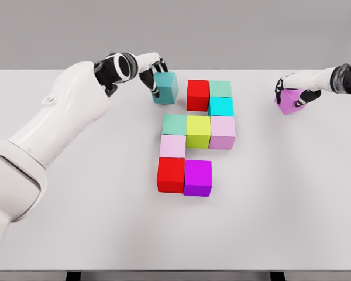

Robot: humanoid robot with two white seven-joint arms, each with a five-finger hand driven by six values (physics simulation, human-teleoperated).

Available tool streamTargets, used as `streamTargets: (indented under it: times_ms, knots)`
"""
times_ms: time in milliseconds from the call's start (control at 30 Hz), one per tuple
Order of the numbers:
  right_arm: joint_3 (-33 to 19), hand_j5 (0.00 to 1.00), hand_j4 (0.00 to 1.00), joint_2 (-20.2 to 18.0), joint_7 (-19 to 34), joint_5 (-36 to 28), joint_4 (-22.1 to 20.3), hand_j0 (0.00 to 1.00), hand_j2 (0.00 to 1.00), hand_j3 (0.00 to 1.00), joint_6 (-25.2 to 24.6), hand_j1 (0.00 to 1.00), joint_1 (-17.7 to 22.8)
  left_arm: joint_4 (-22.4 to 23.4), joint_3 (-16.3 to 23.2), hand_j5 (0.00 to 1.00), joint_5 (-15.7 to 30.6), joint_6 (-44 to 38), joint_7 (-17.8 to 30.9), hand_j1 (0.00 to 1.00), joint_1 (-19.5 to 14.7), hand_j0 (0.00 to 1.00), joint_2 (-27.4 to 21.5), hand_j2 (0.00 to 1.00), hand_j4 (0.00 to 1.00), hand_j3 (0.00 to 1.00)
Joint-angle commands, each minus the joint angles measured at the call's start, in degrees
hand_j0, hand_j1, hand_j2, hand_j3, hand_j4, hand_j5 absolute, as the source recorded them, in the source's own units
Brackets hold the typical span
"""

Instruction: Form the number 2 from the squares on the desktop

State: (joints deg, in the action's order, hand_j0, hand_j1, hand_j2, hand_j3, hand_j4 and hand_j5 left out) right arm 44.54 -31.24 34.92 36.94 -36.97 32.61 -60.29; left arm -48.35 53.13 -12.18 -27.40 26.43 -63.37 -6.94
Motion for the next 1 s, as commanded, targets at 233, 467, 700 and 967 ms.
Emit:
streamTargets:
  times_ms: [233,467,700,967]
  knots:
    - [-0.1,0.47,0.47,-3.9,0.1,-1.0,-7.9,0.47,0.47,0.47,2.4,0.47,0.1,-0.2,0.0,0.59,0.4,-2.6,0.0,0.59,-0.1,0.59,1.0,0.59,0.59,0.59]
    - [-0.2,0.47,0.47,-8.2,0.1,-2.9,-13.7,0.47,0.47,0.47,2.4,0.47,0.7,-0.3,0.0,0.61,1.2,-2.6,0.3,0.61,-0.1,0.61,1.6,0.61,0.61,0.61]
    - [-0.1,0.47,0.47,-14.1,0.1,-5.6,-24.8,0.47,0.47,0.47,2.4,0.47,3.8,-0.2,0.0,0.69,1.1,-2.5,0.3,0.69,0.0,0.69,2.1,0.69,0.69,0.69]
    - [1.5,0.47,0.47,-15.3,0.1,-5.6,-34.7,0.47,0.47,0.47,2.4,0.47,6.4,-0.1,0.3,0.80,1.1,-2.0,0.5,0.80,0.0,0.80,2.1,0.80,0.80,0.80]
